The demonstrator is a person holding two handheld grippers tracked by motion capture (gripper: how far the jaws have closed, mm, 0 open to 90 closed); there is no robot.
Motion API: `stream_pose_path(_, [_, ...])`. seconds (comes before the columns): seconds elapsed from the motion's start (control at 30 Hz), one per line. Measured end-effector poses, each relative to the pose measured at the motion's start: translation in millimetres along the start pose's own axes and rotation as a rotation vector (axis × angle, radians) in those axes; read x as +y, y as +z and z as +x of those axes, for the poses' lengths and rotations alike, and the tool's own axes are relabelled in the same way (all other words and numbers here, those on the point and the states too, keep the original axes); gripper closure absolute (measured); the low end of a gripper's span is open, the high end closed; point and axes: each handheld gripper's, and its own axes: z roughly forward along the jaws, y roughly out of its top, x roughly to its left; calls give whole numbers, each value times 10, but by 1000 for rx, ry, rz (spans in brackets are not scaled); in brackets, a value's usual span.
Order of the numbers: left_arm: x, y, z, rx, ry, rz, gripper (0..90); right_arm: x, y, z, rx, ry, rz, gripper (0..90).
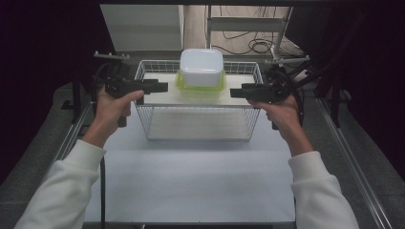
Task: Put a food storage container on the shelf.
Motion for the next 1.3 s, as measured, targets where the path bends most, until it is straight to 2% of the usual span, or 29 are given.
stream_pose_path(0.03, [-45, -4, -14, 1, 9, 7, 380, -74, -21, 22, 0, -14, 5, 335])
stream_pose_path(0.23, [-399, 0, -101, 0, 62, 55, 378, -357, -96, 55, 16, -29, 22, 333])
stream_pose_path(0.33, [-599, 1, -136, 28, 79, 79, 375, -493, -123, 75, 1, -44, 46, 333])
stream_pose_path(0.4, [-731, 13, -148, 38, 84, 99, 372, -620, -131, 104, -12, -72, 74, 333])
stream_pose_path(0.47, [-898, 26, -151, 53, 90, 125, 371, -740, -143, 121, -8, -74, 96, 333])
stream_pose_path(0.5, [-932, 29, -150, 54, 90, 129, 368, -833, -151, 125, -7, -75, 106, 333])
stream_pose_path(0.73, [-1373, 87, -127, 82, 114, 191, 358, -1239, -177, 88, 4, -52, 134, 333])
stream_pose_path(0.77, [-1412, 94, -126, 83, 113, 195, 353, -1358, -177, 70, 0, -45, 143, 333])
stream_pose_path(0.9, [-1609, 120, -104, 94, 106, 213, 344, -1605, -164, 28, -14, -37, 180, 332])
stream_pose_path(1.03, [-1808, 154, -55, 96, 84, 231, 337, -1855, -165, -50, -20, -2, 195, 331])
stream_pose_path(1.13, [-1933, 173, -18, 108, 63, 230, 328, -2017, -151, -115, -23, 17, 211, 331])
stream_pose_path(1.3, [-2129, 211, 36, 123, 34, 245, 304, -2213, -81, -179, -41, 21, 258, 323])
